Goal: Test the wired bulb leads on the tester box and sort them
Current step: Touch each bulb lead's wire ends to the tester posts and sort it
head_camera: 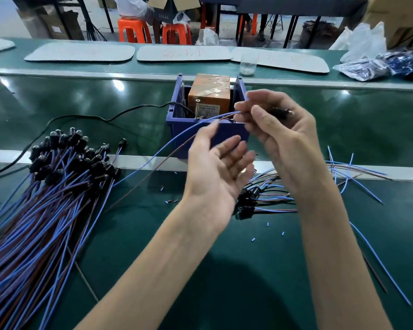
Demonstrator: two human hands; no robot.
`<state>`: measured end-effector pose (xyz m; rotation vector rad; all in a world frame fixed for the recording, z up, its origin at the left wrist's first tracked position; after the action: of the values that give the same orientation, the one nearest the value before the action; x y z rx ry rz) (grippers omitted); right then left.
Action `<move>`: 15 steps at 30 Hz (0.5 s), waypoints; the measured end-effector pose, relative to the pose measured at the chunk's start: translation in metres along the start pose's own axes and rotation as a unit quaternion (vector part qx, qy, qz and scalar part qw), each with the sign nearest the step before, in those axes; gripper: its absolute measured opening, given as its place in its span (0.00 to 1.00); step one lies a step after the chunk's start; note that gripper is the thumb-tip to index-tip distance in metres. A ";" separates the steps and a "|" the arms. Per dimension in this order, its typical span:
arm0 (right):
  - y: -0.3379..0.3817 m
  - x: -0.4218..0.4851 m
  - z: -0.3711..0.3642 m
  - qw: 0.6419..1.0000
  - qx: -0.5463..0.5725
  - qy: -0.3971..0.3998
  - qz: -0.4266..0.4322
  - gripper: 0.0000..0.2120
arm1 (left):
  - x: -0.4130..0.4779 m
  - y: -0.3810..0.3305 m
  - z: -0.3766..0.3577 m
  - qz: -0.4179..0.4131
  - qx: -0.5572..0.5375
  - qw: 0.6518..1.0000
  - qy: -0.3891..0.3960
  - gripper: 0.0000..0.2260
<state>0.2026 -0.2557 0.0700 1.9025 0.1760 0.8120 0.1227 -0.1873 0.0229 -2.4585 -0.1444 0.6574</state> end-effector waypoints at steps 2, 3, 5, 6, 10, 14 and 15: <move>0.005 -0.002 0.001 0.999 0.011 0.036 0.008 0.08 | 0.003 0.007 0.004 0.066 -0.137 0.988 0.003 0.25; 0.007 -0.002 0.002 0.999 0.011 0.049 0.013 0.08 | 0.003 0.004 0.007 0.053 -0.169 0.984 -0.001 0.27; 0.010 -0.002 0.006 0.998 -0.003 0.055 0.019 0.10 | 0.001 -0.010 0.012 0.012 -0.205 0.979 -0.016 0.29; 0.012 -0.002 0.009 0.998 -0.018 0.052 0.020 0.12 | 0.001 -0.017 0.015 -0.003 -0.221 0.975 -0.021 0.28; 0.015 0.000 0.025 0.999 -0.039 0.025 0.027 0.15 | -0.002 -0.044 0.027 -0.053 -0.288 0.955 -0.043 0.21; 0.014 0.004 0.039 0.999 0.017 -0.034 0.017 0.17 | -0.007 -0.059 0.036 -0.103 -0.323 0.939 -0.060 0.18; 0.013 0.005 0.041 0.998 0.037 -0.048 0.009 0.18 | -0.009 -0.061 0.036 -0.114 -0.331 0.935 -0.055 0.18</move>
<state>0.2278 -0.2904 0.0728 2.0110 0.1330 0.7330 0.1000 -0.1206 0.0357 -2.9650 -0.8021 0.7271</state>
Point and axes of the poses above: each hand's wrist, its own x-axis towards the middle knuckle, its own z-axis out of the back of the hand, y = z × x, the point moved 7 cm from there along x, towards the middle knuckle, and after that the axes turned 7 degrees about z, right-handed, at the moved point
